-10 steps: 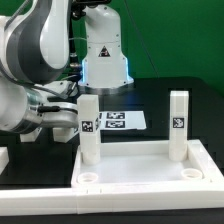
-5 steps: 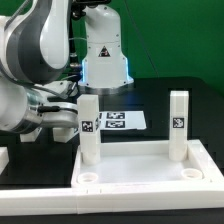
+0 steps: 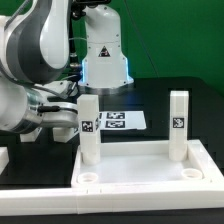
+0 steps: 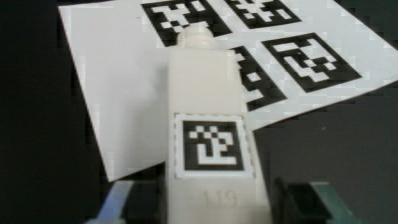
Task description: Assemble desk
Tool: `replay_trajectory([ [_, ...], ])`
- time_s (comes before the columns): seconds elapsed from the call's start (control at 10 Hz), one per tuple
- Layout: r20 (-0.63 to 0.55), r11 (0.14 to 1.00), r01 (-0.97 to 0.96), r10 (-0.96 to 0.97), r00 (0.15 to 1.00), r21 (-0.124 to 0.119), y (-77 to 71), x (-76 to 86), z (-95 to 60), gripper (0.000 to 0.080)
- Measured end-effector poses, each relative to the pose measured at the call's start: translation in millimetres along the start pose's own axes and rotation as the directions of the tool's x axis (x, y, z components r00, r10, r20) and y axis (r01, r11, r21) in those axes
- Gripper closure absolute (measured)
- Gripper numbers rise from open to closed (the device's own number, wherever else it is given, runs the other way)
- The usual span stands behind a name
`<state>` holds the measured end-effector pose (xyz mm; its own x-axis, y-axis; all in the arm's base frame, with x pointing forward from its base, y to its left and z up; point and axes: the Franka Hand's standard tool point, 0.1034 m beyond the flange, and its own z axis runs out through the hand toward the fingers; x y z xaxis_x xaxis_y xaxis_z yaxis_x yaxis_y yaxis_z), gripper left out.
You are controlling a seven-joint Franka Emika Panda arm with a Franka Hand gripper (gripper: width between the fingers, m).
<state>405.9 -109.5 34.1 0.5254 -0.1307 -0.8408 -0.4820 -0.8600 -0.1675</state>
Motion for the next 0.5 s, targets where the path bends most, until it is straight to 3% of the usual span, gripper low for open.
replay_trajectory([
  [0.2, 0.014, 1.0, 0.009, -0.009, 1.0, 0.025, -6.3, -25.9, -20.9, 0.0515],
  [0.5, -0.039, 0.999, 0.031, -0.03, 0.999, 0.032, -29.4, -66.9, -47.5, 0.0515],
])
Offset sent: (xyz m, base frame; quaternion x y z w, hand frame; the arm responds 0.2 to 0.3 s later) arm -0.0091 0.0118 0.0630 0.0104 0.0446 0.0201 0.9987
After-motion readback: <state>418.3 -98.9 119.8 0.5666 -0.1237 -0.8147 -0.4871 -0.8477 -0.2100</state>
